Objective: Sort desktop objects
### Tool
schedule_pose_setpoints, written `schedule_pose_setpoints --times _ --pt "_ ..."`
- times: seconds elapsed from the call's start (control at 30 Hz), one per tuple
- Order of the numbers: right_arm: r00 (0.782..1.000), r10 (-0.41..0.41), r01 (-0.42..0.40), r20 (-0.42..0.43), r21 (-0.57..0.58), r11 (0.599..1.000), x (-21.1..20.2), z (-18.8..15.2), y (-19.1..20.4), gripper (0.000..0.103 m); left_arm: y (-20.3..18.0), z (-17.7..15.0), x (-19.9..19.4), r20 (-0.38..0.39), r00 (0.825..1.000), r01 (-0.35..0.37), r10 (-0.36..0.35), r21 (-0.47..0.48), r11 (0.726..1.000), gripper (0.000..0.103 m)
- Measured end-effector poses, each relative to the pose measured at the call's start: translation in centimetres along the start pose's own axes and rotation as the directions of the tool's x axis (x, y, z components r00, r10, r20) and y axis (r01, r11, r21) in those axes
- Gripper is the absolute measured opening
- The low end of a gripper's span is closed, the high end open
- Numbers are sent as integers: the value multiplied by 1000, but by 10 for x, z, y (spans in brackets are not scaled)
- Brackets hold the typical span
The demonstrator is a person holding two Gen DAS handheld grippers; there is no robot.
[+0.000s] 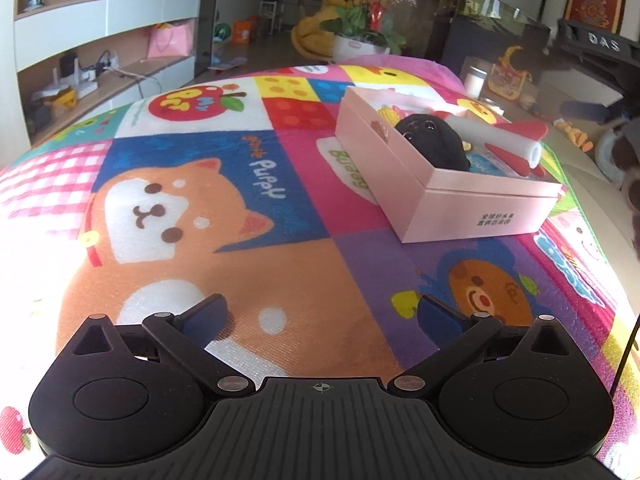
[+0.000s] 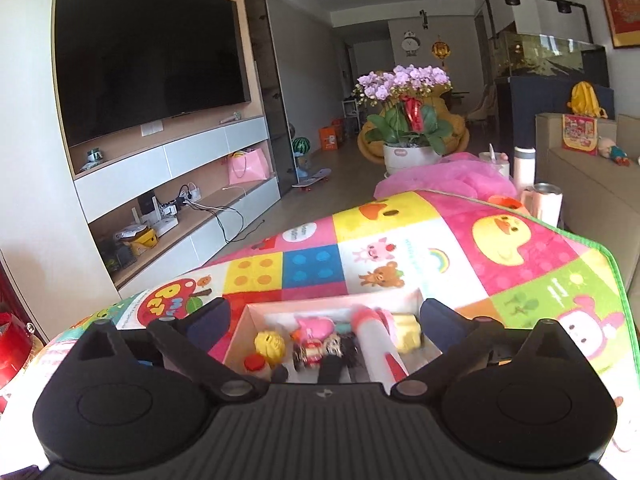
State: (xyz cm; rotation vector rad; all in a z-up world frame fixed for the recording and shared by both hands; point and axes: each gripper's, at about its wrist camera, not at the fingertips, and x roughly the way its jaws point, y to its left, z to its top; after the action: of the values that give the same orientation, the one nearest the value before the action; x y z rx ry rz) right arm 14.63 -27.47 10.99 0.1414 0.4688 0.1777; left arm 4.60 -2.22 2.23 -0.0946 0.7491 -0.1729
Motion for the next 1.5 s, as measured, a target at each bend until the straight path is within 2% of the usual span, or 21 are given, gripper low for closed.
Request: schedule_pose_setpoints --times 0.23,0.37,0.5,0.67,0.8,0.9,1.03,1.07,1.13,1.2,1.27,1.33,1.37,1.4,1.47,1.5 --pt "996 -54 52 -66 -35 998 -41 -69 -24 103 -20 -3 -1 14 999 -38 37 97 995 103" --pt "990 -98 99 -98 14 995 -48 -90 -44 103 -29 -6 -3 55 996 -72 64 142 987 103" --pt "984 -107 117 -146 62 991 -48 -108 -58 103 -35 -8 2 59 997 -48 39 160 986 103" --pt "978 -130 146 -166 87 985 -43 -124 -66 103 -41 -9 8 42 999 -23 15 175 984 103" --pt "982 -114 129 -153 89 988 -45 -120 -68 103 -37 -5 7 45 999 20 -26 138 990 103" --pt "980 -165 173 -109 70 982 -40 -104 -68 103 -35 0 9 43 997 62 -67 106 992 103" --pt "980 -195 200 -47 194 960 -14 -73 -89 101 -41 20 16 53 983 172 -175 71 983 103" --pt "978 -206 211 -46 231 950 -5 -66 -95 97 -43 27 19 59 980 188 -191 51 981 103" --pt "980 -188 200 -68 318 927 17 -54 -110 75 -51 40 28 49 979 194 -195 25 981 103" --pt "983 -147 178 -106 400 899 34 -49 -122 67 -58 49 38 28 976 214 -215 32 976 103" --pt "989 -80 126 -126 424 897 42 -49 -124 67 -63 53 47 20 966 256 -257 40 966 103" --pt "986 22 48 -162 414 909 51 -51 -118 67 -64 57 56 14 949 315 -315 29 949 103" --pt "980 75 6 -184 407 913 56 -53 -111 67 -63 58 58 21 950 310 -311 17 951 103" --pt "975 96 -11 -199 391 920 58 -54 -103 74 -60 60 60 23 948 317 -318 8 948 103" --pt "979 50 14 -198 309 951 60 -53 -84 78 -51 61 61 28 942 334 -334 -7 942 103" --pt "980 26 29 -196 272 962 61 -51 -74 78 -46 61 60 32 945 327 -326 -8 945 103"
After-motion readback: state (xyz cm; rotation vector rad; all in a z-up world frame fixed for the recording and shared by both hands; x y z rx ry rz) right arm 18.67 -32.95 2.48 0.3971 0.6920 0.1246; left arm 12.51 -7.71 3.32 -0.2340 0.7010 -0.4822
